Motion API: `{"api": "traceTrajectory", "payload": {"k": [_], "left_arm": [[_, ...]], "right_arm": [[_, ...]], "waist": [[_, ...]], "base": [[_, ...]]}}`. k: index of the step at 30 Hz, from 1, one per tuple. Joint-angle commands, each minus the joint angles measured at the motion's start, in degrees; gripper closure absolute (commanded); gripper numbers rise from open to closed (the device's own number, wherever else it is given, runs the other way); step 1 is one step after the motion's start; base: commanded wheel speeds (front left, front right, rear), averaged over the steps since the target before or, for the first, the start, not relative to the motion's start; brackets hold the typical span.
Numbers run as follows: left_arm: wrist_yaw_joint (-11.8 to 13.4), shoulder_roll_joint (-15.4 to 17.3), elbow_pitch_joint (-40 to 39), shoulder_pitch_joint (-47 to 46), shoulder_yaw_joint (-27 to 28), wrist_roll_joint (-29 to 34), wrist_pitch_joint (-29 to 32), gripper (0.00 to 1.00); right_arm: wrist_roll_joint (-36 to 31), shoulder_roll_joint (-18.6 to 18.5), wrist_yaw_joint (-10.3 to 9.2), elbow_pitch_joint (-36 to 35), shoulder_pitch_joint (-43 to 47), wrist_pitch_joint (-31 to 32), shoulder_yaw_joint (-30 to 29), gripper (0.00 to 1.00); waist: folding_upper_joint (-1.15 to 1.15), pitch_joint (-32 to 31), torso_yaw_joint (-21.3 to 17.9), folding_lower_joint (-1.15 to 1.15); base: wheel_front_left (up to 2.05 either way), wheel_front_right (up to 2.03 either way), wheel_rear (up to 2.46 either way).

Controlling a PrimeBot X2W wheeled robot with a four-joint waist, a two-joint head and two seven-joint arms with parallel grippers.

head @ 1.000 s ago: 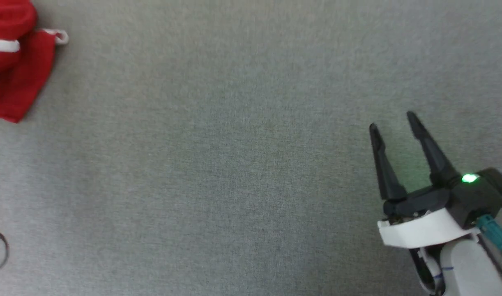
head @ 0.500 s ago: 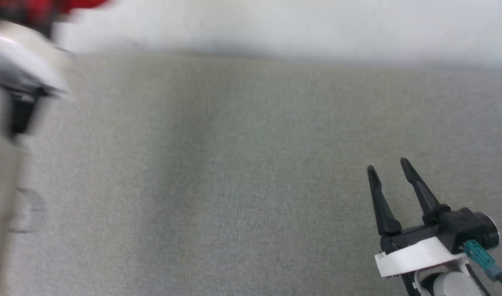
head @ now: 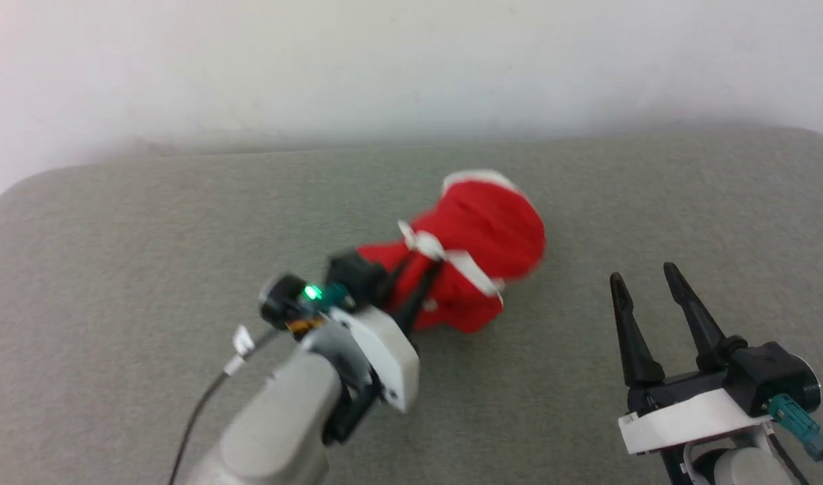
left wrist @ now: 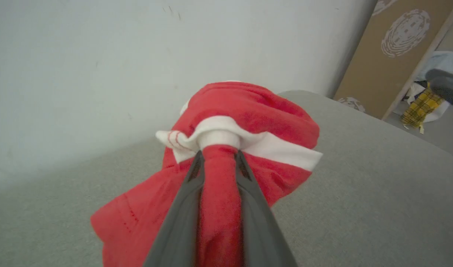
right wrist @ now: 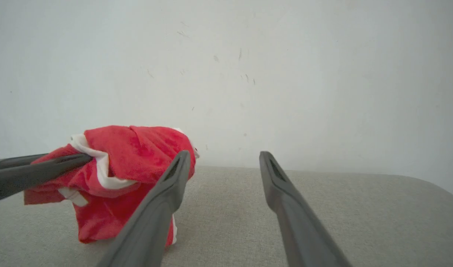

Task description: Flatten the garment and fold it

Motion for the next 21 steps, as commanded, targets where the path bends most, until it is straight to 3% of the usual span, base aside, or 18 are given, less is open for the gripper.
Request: {"api": "traceTrajectory", "payload": {"k": [1, 5, 6, 7, 8, 15, 21], "left_arm": [[-1.2, -0.7, 1.9, 1.0, -1.6, 0.4, -1.0, 1.00], [-3.1, -2.1, 8.7, 1.9, -6.4, 1.0, -0.8, 1.00], [-3.4, -2.2, 10.2, 1.8, -7.5, 1.1, -0.4, 0.91], [-3.7, -2.3, 11.4, 1.7, -8.6, 1.1, -0.1, 0.57], [-3.9, -2.4, 12.4, 1.5, -9.5, 0.9, 0.0, 0.00], [-4.2, -3.0, 14.8, -0.5, -11.4, -0.1, -3.6, 0.00], [-2.9, -1.1, 9.9, -0.9, -8.3, -1.4, -8.1, 0.00]], "right_arm": [[0.3, 0.1, -0.11, 0.5, -0.4, -0.1, -0.1, 0.00], [0.4, 0.1, -0.11, 0.9, -0.9, 0.0, -0.1, 0.00], [0.5, 0.1, -0.11, 0.9, -1.0, 0.0, -0.2, 0.00], [0.6, 0.1, -0.11, 0.9, -1.0, -0.1, -0.3, 0.00], [0.7, 0.1, -0.11, 1.0, -1.0, -0.1, -0.3, 0.00], [0.6, 0.1, -0.11, 1.9, -0.3, -0.1, -0.5, 0.00], [0.0, 0.1, -0.11, 2.3, 1.8, -0.1, -1.5, 0.00]], "waist": [[0.00, 3.5, -5.0, 0.01], [0.00, 4.8, -5.8, 0.01], [0.00, 4.9, -5.8, 0.01], [0.00, 5.0, -5.7, 0.01], [0.00, 5.0, -5.5, 0.01], [0.00, 2.9, -2.3, 0.01], [0.00, -1.6, 2.9, 0.01]], "base": [[0.00, 0.00, 0.00], [0.00, 0.00, 0.00], [0.00, 0.00, 0.00], [0.00, 0.00, 0.00], [0.00, 0.00, 0.00], [0.00, 0.00, 0.00], [0.00, 0.00, 0.00]]}}
